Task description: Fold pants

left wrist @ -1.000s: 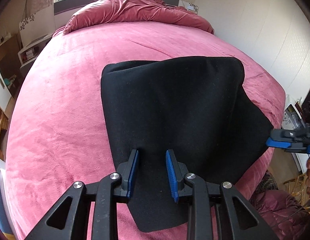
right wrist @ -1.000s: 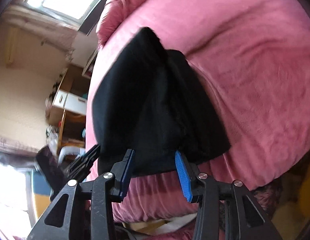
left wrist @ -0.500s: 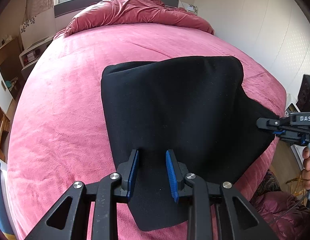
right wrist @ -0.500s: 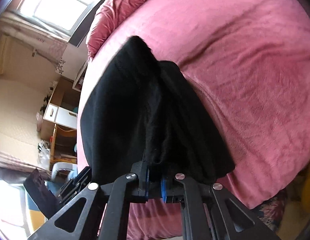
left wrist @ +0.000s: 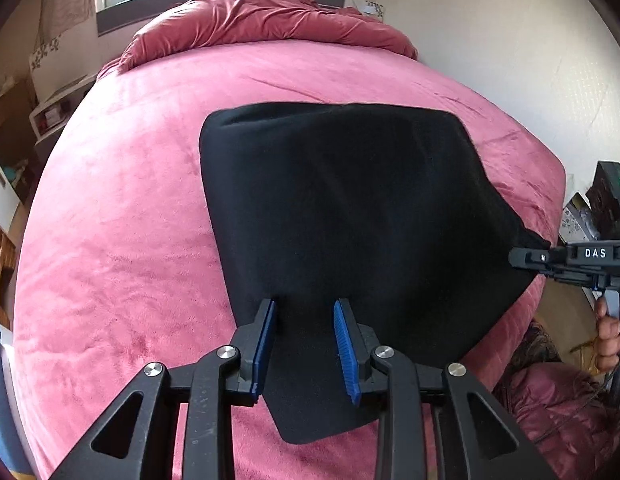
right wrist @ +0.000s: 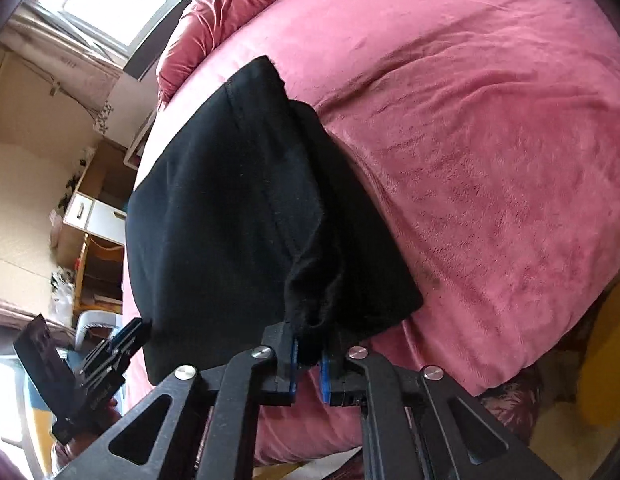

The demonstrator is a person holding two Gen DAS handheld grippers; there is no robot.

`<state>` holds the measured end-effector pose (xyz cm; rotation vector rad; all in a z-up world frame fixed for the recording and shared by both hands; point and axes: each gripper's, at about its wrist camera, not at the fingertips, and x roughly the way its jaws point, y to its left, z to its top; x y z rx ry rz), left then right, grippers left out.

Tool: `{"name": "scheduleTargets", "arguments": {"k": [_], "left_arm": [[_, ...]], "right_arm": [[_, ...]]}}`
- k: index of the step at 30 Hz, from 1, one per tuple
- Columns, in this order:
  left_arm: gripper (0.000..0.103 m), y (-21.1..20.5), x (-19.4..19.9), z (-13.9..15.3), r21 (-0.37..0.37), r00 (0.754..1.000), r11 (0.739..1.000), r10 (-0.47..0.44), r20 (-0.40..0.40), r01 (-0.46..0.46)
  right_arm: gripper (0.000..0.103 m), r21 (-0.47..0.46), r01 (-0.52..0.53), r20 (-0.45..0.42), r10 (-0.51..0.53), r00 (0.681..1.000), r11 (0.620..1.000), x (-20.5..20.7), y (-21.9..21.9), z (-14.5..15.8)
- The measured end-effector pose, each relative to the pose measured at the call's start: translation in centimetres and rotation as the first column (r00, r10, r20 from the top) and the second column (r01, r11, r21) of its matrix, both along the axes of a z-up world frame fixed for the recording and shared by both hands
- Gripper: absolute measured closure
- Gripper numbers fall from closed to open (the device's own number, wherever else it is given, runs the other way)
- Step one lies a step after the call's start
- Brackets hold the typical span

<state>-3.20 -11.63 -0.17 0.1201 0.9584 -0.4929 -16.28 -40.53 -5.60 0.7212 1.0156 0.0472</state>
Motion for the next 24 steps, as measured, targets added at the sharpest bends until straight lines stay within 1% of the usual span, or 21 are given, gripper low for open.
{"name": "scheduleTargets", "arguments": {"k": [2, 4, 5, 6, 7, 8, 9, 10, 11, 12, 14, 15, 16, 18, 20, 22, 24], "left_arm": [[0.073, 0.6, 0.1, 0.5, -0.030, 1.000, 1.000, 0.010, -0.001, -0.010], [0.073, 1.6, 0.5, 1.1, -0.057, 0.999, 0.998, 0.041, -0.002, -0.041], [0.073, 2.0, 0.6, 1.3, -0.063, 0.998, 0.996, 0.055, 0.002, -0.055], [0.073, 2.5, 0.8, 1.7, -0.073, 0.997, 0.995, 0.073, 0.012, -0.072], [0.073, 3.0, 0.9, 2.2, -0.082, 0.996, 0.993, 0.085, 0.022, -0.083], [0.073, 3.3, 1.1, 2.5, -0.088, 0.995, 0.992, 0.094, 0.029, -0.091], [0.073, 3.7, 1.6, 2.8, -0.088, 0.994, 0.991, 0.106, 0.028, -0.103], [0.073, 4.1, 2.0, 2.8, -0.091, 0.992, 0.988, 0.124, 0.020, -0.121], [0.072, 4.7, 2.8, 2.7, -0.106, 0.989, 0.984, 0.146, -0.001, -0.145], [0.070, 5.2, 3.3, 2.4, -0.123, 0.987, 0.979, 0.159, -0.022, -0.161], [0.066, 6.0, 4.6, 1.9, -0.172, 0.981, 0.967, 0.173, -0.087, -0.186], [0.056, 6.3, 5.1, 1.4, -0.196, 0.976, 0.960, 0.177, -0.123, -0.199], [0.040, 6.4, 5.3, 1.0, -0.213, 0.972, 0.955, 0.178, -0.150, -0.208], [0.029, 6.2, 6.2, 0.3, -0.242, 0.968, 0.948, 0.164, -0.190, -0.208], [0.029, 6.0, 6.7, -0.2, -0.251, 0.966, 0.946, 0.155, -0.209, -0.206], [0.029, 5.5, 7.3, -1.1, -0.260, 0.963, 0.947, 0.129, -0.237, -0.190], [0.029, 4.9, 7.7, -2.0, -0.276, 0.960, 0.945, 0.100, -0.263, -0.174]], "right_arm": [[0.094, 0.019, -0.017, 0.004, 0.017, 1.000, 1.000, -0.1, -0.2, 0.2], [0.089, 0.029, -0.036, 0.011, 0.035, 0.999, 0.999, -0.3, -0.5, 0.7], [0.083, 0.000, -0.043, 0.021, 0.043, 0.999, 0.999, -0.5, -0.6, 1.4], [0.080, -0.041, -0.043, 0.027, 0.045, 0.999, 0.998, -0.6, -0.7, 2.1], [0.078, -0.086, -0.042, 0.035, 0.046, 0.998, 0.995, -0.7, -0.8, 2.9], [0.073, -0.119, -0.042, 0.051, 0.048, 0.998, 0.992, -0.8, -1.0, 3.7], [0.066, -0.138, -0.039, 0.065, 0.048, 0.997, 0.990, -0.7, -0.8, 4.4], [0.063, -0.155, -0.040, 0.080, 0.052, 0.995, 0.987, -0.5, -0.9, 4.9], [0.052, -0.160, -0.046, 0.093, 0.062, 0.994, 0.986, 0.0, -0.9, 5.4], [0.037, -0.151, -0.054, 0.101, 0.070, 0.992, 0.987, 0.6, -0.9, 5.7], [0.026, -0.153, -0.053, 0.102, 0.069, 0.992, 0.987, 2.0, -1.0, 5.7], [0.023, -0.160, -0.058, 0.106, 0.076, 0.991, 0.985, 2.8, -0.9, 5.7], [0.022, -0.154, -0.075, 0.105, 0.091, 0.990, 0.985, 3.5, -0.8, 5.3], [0.018, -0.120, -0.110, 0.073, 0.119, 0.990, 0.987, 5.2, -0.8, 4.1], [0.018, -0.103, -0.141, 0.030, 0.145, 0.989, 0.985, 6.6, -0.9, 2.6], [0.018, -0.095, -0.160, 0.007, 0.162, 0.987, 0.982, 7.1, -1.1, 1.5], [0.017, -0.064, -0.179, -0.014, 0.178, 0.984, 0.982, 7.6, -1.5, 0.3]]}}
